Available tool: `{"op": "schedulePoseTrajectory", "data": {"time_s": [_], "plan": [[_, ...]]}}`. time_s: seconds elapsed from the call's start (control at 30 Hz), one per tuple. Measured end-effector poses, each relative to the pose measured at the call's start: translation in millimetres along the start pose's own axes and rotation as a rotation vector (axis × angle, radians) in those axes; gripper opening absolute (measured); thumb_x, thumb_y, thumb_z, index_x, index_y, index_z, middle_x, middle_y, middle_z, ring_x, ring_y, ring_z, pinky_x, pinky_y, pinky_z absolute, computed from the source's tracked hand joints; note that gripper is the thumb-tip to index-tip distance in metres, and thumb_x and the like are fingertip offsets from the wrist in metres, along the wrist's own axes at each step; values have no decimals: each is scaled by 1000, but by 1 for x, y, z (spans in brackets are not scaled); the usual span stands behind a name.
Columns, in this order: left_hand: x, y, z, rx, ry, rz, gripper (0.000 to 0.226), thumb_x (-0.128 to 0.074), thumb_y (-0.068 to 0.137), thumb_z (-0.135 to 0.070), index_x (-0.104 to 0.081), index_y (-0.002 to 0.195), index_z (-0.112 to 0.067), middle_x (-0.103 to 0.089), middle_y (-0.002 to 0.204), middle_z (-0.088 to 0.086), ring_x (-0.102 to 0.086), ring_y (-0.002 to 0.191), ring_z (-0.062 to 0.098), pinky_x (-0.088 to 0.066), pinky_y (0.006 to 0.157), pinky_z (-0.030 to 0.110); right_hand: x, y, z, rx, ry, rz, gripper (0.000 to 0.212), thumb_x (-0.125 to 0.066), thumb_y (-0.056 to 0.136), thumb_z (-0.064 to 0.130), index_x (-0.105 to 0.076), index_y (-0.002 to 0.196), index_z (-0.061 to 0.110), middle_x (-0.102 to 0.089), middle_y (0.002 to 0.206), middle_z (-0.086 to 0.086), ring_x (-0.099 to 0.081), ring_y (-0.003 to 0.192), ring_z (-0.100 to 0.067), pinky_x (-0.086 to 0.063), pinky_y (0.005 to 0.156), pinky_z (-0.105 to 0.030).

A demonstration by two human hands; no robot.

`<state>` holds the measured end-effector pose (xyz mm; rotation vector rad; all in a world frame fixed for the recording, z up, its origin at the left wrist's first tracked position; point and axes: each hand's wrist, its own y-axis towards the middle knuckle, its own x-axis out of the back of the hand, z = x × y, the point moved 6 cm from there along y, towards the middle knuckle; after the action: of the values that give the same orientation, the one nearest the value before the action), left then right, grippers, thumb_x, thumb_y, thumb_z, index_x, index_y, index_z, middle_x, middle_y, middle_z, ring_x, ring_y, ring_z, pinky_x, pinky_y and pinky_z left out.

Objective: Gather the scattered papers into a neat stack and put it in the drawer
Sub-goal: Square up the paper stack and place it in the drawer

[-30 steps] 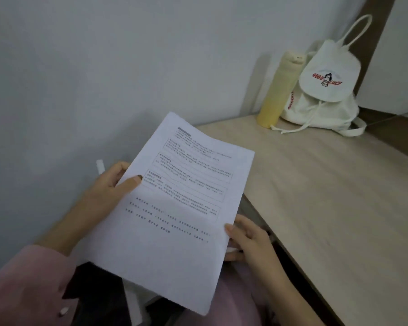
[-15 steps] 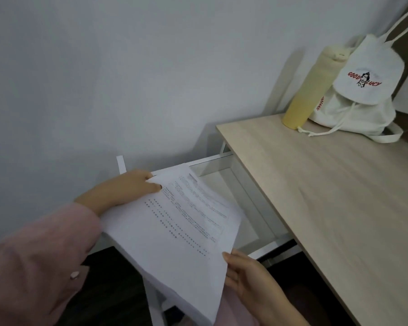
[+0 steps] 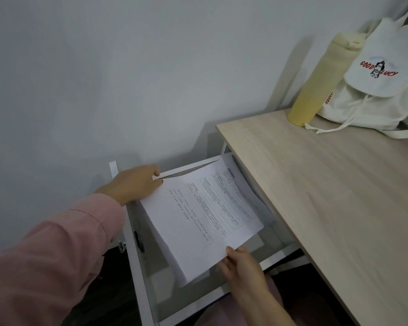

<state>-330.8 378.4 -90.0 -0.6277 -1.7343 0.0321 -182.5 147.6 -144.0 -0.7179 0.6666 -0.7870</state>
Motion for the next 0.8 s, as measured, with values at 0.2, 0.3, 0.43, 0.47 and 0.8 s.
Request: {"op": "schedulePoseTrajectory", "data": {"time_s": [0.2,0.3,0.43,0.47,0.8], "plan": [[-13,-3,19,-114,175,-356,30,-47,86,-14,-61,111,-3,-62,114,18,-53,113,36,-19,111,48,-17,8,-26,-54,77,-81,21,-34,92,-12,-46,85,4,-59,81,-15,-59,70,-24,-54,40,-21],[-11,-6,26,-37,76,-493,41,-60,73,5,-59,114,3,-51,128,26,-40,129,41,-9,111,60,-20,17,-36,-64,16,-144,23,-35,88,-15,-48,87,4,-59,82,-14,-58,70,-26,-54,43,-23],[-11,-7,31,50,-50,-503,53,-53,81,0,-43,133,0,-24,151,23,-13,143,38,-12,114,52,-18,42,-40,-67,-90,-226,26,-37,84,-16,-47,76,7,-58,88,-19,-55,81,-32,-55,71,-44],[-12,-6,31,45,-70,-506,52,-52,82,1,-43,133,0,-23,151,23,-13,142,38,-17,113,52,-15,46,-39,-56,-135,-257,25,-37,83,-15,-46,73,7,-58,86,-21,-54,79,-31,-53,76,-48],[-14,-5,33,6,-115,-491,45,-52,82,-2,-47,127,1,-28,148,21,-18,142,34,-24,110,50,-17,52,-44,-85,-23,-301,29,-32,87,-19,-47,97,4,-45,72,-10,-42,60,-25,-44,91,-55]]}}
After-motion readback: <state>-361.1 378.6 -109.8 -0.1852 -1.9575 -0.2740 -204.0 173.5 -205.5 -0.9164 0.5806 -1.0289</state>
